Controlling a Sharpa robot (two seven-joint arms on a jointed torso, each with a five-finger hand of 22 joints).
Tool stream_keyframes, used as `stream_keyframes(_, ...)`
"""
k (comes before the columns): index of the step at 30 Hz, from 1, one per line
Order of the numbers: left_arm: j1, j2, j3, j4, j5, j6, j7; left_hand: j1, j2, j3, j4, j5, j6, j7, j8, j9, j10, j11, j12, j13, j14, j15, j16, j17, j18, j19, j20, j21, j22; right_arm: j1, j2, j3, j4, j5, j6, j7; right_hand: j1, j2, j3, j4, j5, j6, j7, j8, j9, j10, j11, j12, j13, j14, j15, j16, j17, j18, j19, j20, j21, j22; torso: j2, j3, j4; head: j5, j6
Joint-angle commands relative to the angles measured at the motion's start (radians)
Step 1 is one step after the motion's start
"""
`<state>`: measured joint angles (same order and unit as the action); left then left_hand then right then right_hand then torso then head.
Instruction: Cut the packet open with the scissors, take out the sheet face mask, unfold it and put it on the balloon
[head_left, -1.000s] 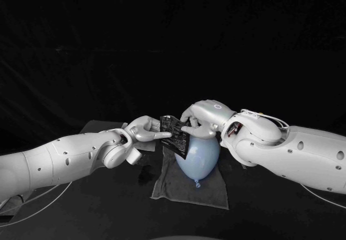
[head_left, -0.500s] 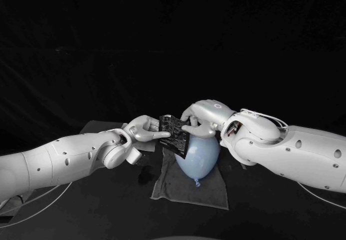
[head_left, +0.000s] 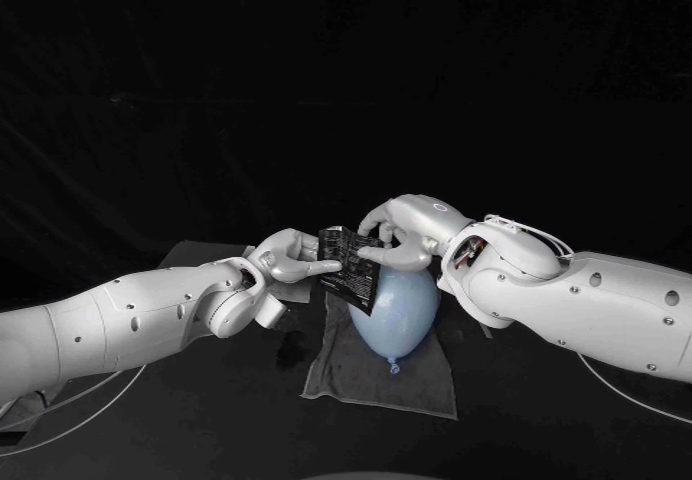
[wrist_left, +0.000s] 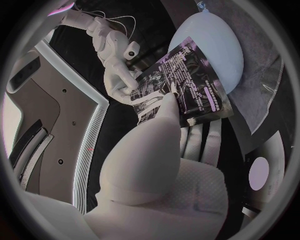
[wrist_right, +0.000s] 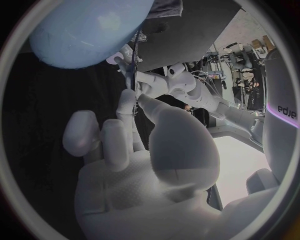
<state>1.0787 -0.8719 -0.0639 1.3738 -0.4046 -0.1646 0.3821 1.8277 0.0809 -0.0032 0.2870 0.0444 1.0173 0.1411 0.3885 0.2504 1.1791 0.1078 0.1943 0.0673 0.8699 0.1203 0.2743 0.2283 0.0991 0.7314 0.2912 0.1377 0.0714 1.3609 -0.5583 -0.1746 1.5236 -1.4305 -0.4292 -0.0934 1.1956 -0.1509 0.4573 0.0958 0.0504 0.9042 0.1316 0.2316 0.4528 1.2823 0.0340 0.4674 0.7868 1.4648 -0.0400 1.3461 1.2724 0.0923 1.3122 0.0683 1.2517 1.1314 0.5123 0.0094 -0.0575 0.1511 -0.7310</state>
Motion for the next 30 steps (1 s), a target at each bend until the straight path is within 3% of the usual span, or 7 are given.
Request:
stream_keyframes(1, 0.002, 0.001, 0.001, 0.004, 0.008, -0.021, 0.021, 0.000, 0.039, 0.010, 0.001, 0.004, -0.016, 0.002, 0.000, 0.043, -0.008, 0.007, -0.013, -0.003, -0.011, 0.005, -0.012, 0.001, 0.018, 0.007, 0.000, -0.002, -0.002, 0.001, -0.001, 0.000, -0.001, 0.085, -0.001, 0.013, -0.013, 0.001, -0.010, 0.012, -0.002, -0.008, 0.002, -0.008, -0.004, -0.002, 0.009, -0.007, -0.002, 0.028, 0.010, -0.006, -0.003, 0.013, -0.004, 0.006, -0.007, -0.006, -0.001, 0.0000, -0.0006, 0.001, 0.001)
stream_keyframes(8, 0.002, 0.000, 0.001, 0.008, 0.006, -0.025, 0.021, 0.003, 0.073, 0.030, 0.000, 0.004, -0.042, 0.013, -0.005, 0.053, -0.022, 0.016, -0.035, -0.003, -0.029, 0.013, -0.028, 0.001, 0.014, 0.007, 0.000, -0.008, -0.004, 0.001, -0.013, 0.000, 0.010, 0.151, 0.026, 0.017, -0.020, 0.014, -0.022, 0.037, -0.002, 0.001, 0.001, -0.013, -0.007, 0.003, 0.009, -0.003, 0.000, 0.033, 0.010, 0.000, 0.005, 0.010, 0.007, 0.008, -0.001, 0.006, 0.000, 0.0004, -0.0003, 0.002, 0.002)
stream_keyframes(12, 0.002, 0.000, 0.000, 0.009, -0.004, -0.022, 0.020, 0.005, 0.082, 0.038, -0.001, 0.004, -0.049, 0.014, -0.007, 0.057, -0.026, 0.019, -0.042, -0.003, -0.035, 0.015, -0.033, 0.001, 0.011, 0.007, 0.000, -0.011, -0.004, 0.001, -0.012, 0.000, 0.001, 0.237, 0.020, 0.027, 0.004, 0.060, -0.003, 0.047, -0.001, 0.023, -0.003, -0.012, -0.008, -0.003, 0.006, -0.002, 0.001, 0.028, 0.008, -0.015, -0.014, 0.013, 0.002, 0.007, -0.013, -0.005, 0.000, -0.0002, -0.0004, -0.001, 0.003)
stream_keyframes(16, 0.002, 0.001, 0.000, 0.013, -0.011, -0.016, 0.018, 0.005, 0.091, 0.048, 0.000, 0.004, -0.058, 0.017, -0.009, 0.062, -0.031, 0.022, -0.050, -0.003, -0.041, 0.018, -0.038, 0.001, 0.008, 0.002, 0.000, -0.016, -0.005, 0.001, 0.000, 0.000, -0.022, 0.295, 0.037, 0.032, 0.041, 0.080, 0.017, 0.041, -0.002, 0.035, 0.001, -0.017, -0.017, -0.087, 0.016, -0.018, 0.001, -0.037, 0.019, -0.115, -0.128, 0.043, -0.103, 0.015, -0.143, -0.150, 0.000, 0.0005, 0.0012, -0.001, 0.004)
stream_keyframes(21, 0.002, 0.002, 0.000, 0.022, -0.018, -0.006, 0.017, 0.004, 0.094, 0.053, -0.001, 0.004, -0.062, 0.018, -0.009, 0.065, -0.034, 0.023, -0.054, -0.003, -0.045, 0.020, -0.041, 0.002, 0.005, -0.002, 0.000, -0.020, -0.005, 0.001, 0.022, 0.000, -0.051, 0.318, 0.052, 0.038, 0.103, 0.108, 0.051, 0.000, -0.001, 0.072, -0.018, 0.010, -0.008, -0.118, 0.003, -0.009, 0.004, -0.061, 0.012, -0.128, -0.143, 0.051, -0.132, 0.015, -0.181, -0.180, 0.001, -0.0001, 0.0015, -0.004, 0.006)
stream_keyframes(22, 0.002, 0.002, 0.000, 0.023, -0.020, -0.005, 0.017, 0.004, 0.093, 0.053, -0.001, 0.004, -0.063, 0.018, -0.009, 0.066, -0.034, 0.024, -0.054, -0.003, -0.045, 0.020, -0.041, 0.002, 0.005, -0.002, 0.000, -0.020, -0.005, 0.001, 0.025, 0.000, -0.056, 0.321, 0.052, 0.038, 0.145, 0.124, 0.082, -0.040, -0.002, 0.093, -0.024, 0.032, 0.003, -0.108, -0.004, 0.003, 0.007, -0.043, 0.005, -0.095, -0.107, 0.044, -0.106, 0.008, -0.152, -0.143, 0.001, -0.0003, 0.0016, -0.004, 0.005)
stream_keyframes(30, 0.002, 0.002, -0.001, 0.033, -0.028, -0.001, 0.018, 0.005, 0.090, 0.054, -0.002, 0.004, -0.064, 0.019, -0.008, 0.068, -0.034, 0.023, -0.056, -0.002, -0.046, 0.020, -0.042, 0.003, 0.004, -0.005, 0.000, -0.023, -0.006, -0.005, 0.044, 0.000, -0.080, 0.329, 0.038, 0.023, 0.119, 0.090, 0.128, -0.104, -0.001, 0.125, -0.048, 0.117, 0.045, -0.041, -0.028, 0.069, 0.022, 0.033, -0.018, 0.046, 0.051, 0.007, 0.015, -0.014, -0.008, 0.028, 0.000, -0.0001, 0.0018, -0.004, 0.003)
